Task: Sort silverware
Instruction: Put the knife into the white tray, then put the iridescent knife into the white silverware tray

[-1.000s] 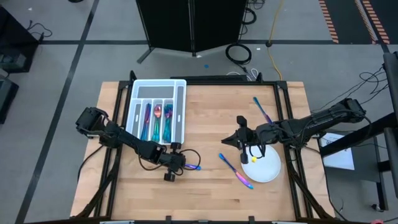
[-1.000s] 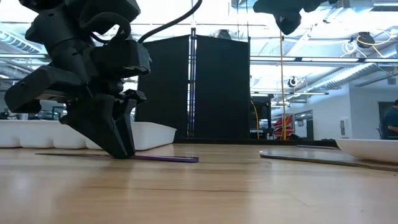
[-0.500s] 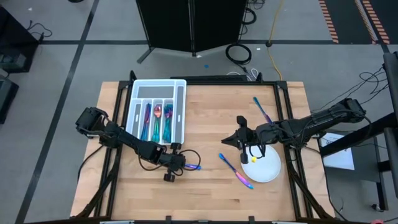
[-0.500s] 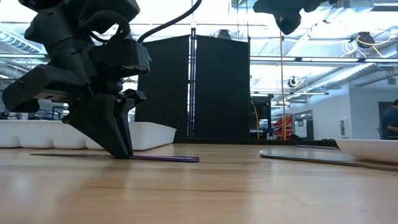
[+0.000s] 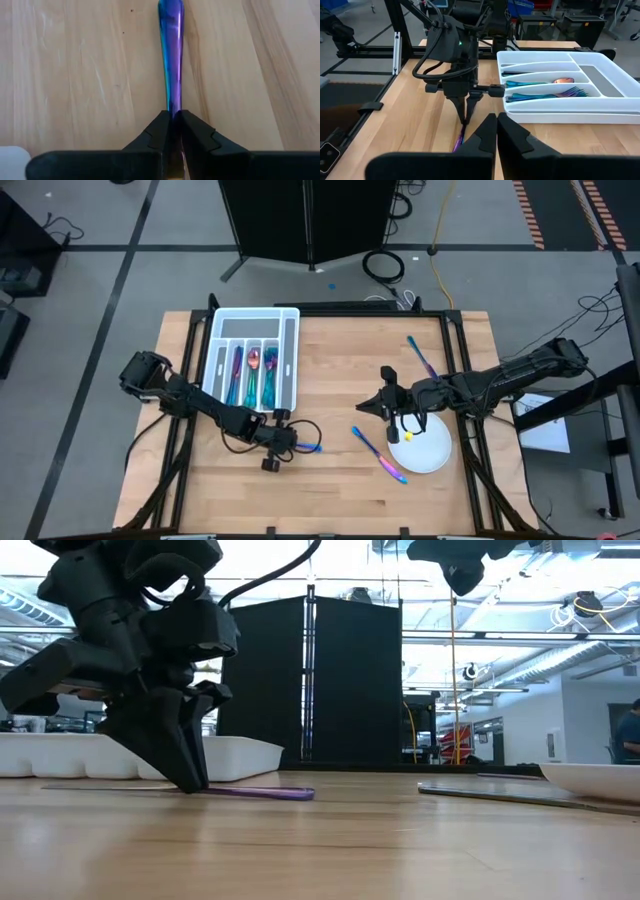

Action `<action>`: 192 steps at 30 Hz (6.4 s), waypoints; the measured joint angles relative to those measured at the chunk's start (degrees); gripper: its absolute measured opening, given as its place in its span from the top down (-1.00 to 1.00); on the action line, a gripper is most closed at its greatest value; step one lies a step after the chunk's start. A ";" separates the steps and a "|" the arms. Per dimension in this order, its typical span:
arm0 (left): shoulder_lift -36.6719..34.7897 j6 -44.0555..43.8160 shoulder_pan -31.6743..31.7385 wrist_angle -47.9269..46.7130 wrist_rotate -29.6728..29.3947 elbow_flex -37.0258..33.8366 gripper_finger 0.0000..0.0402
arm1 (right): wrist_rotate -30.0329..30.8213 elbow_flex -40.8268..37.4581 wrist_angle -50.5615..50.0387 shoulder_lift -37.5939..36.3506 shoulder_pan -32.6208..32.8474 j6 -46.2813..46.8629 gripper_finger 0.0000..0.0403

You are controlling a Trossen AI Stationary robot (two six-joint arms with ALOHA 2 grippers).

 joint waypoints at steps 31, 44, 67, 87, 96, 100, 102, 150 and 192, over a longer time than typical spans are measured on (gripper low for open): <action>-0.24 -0.20 0.00 0.86 0.41 0.28 0.79 | -7.52 0.05 34.74 40.24 0.11 10.57 0.42; -0.27 -0.52 0.00 0.84 0.39 0.28 0.79 | -4.47 7.56 36.87 53.54 2.59 15.64 -0.13; -0.31 -0.50 -0.11 0.89 0.39 0.28 0.79 | 12.85 22.23 9.94 58.47 8.02 14.27 0.78; -3.83 -6.65 0.37 2.88 -0.84 0.39 0.79 | 12.90 21.93 6.33 51.81 8.17 6.63 0.50; -1.34 -8.65 0.26 3.98 0.00 0.28 0.79 | 12.96 21.95 6.19 51.87 7.96 8.84 0.12; -1.33 -9.66 0.26 4.02 0.00 0.07 0.77 | 12.98 21.97 6.19 51.87 7.82 9.16 0.06; -1.33 -9.73 0.26 3.53 0.00 -0.20 0.71 | 12.98 21.97 6.19 51.84 7.85 9.18 0.05; 3.43 -7.65 -0.04 3.50 -0.20 0.76 0.76 | 13.09 19.31 3.73 51.67 6.21 15.13 0.06; 3.65 -6.15 -1.90 -4.16 -5.23 5.31 0.77 | 6.79 11.96 24.09 55.74 5.57 19.71 0.09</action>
